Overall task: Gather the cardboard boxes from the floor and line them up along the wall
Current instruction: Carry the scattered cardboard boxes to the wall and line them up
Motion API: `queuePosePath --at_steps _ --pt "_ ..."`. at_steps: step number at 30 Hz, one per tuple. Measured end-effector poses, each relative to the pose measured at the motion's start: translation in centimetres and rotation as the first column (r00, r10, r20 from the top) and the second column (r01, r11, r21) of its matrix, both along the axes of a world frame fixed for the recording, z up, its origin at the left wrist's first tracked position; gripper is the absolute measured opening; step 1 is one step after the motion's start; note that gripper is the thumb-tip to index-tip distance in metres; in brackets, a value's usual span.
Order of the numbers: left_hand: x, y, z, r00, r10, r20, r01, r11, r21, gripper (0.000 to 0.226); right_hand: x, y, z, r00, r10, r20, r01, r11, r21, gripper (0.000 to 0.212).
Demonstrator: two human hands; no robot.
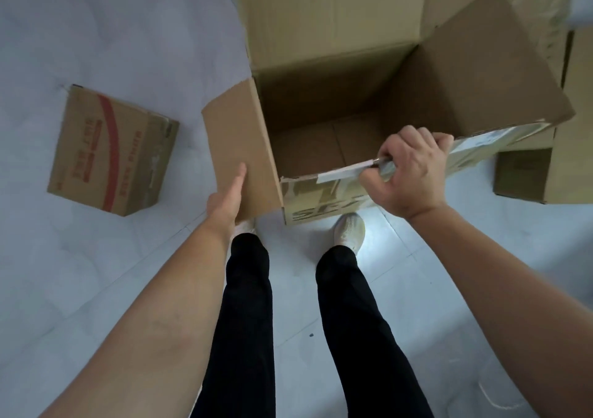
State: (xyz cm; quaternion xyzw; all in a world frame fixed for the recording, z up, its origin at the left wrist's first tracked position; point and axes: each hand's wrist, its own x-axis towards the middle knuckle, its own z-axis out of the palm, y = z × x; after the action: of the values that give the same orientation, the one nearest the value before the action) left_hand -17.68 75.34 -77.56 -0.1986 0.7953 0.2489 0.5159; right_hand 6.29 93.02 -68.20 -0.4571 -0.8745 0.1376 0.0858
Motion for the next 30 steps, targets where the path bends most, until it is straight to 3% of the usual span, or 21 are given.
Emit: queuePosePath --at_steps 2,5,7,10,15,17,20,22,26,30 --pt "-0.6 0.0 2.2 0.98 0.075 -0.183 -0.083 0.996 -0.036 0.086 -0.9 1.0 1.8 0.999 0.025 -0.036 -0.023 0.999 0.032 0.021" --pt "-1.7 -0.5 7.1 0.93 0.167 -0.329 -0.192 0.98 -0.046 0.075 -2.7 2.0 6.0 0.991 0.061 -0.119 -0.054 0.997 0.058 0.019" --pt "-2.7 -1.4 11.0 0.866 0.337 -0.368 -0.33 0.94 0.084 0.077 -4.3 1.9 9.0 0.983 0.072 -0.17 -0.065 0.997 0.046 0.021" --pt "-4.6 -4.3 18.0 0.784 0.466 -0.41 -0.422 0.885 0.198 0.082 -7.0 0.4 13.5 0.972 0.1 -0.212 -0.1 0.995 0.011 0.023" --pt "-7.6 -11.5 32.1 0.713 0.507 -0.485 -0.456 0.86 0.228 0.041 -12.2 -5.0 23.3 0.932 0.247 -0.266 -0.258 0.966 -0.009 0.021" --pt "-8.7 -15.8 38.2 0.7 0.546 -0.461 -0.482 0.837 0.26 0.034 -14.8 -8.6 28.0 0.891 0.356 -0.281 -0.369 0.929 0.007 0.021" --pt "-9.8 -21.8 44.5 0.75 0.537 -0.387 -0.472 0.844 0.255 0.041 -18.1 -13.7 33.0 0.817 0.504 -0.281 -0.509 0.858 0.06 0.022" --pt "-10.0 -26.2 47.4 0.77 0.483 -0.416 -0.423 0.875 0.235 0.036 -20.5 -17.9 36.1 0.741 0.611 -0.279 -0.607 0.787 0.111 0.022" --pt "-9.0 -37.6 52.4 0.625 0.477 -0.617 -0.461 0.864 0.201 0.026 -25.2 -29.4 41.4 0.6 0.759 -0.252 -0.734 0.648 0.204 0.021" --pt "-7.7 -49.8 55.6 0.523 0.515 -0.68 -0.475 0.838 0.269 0.033 -28.5 -41.7 43.7 0.513 0.818 -0.261 -0.778 0.572 0.259 0.021"
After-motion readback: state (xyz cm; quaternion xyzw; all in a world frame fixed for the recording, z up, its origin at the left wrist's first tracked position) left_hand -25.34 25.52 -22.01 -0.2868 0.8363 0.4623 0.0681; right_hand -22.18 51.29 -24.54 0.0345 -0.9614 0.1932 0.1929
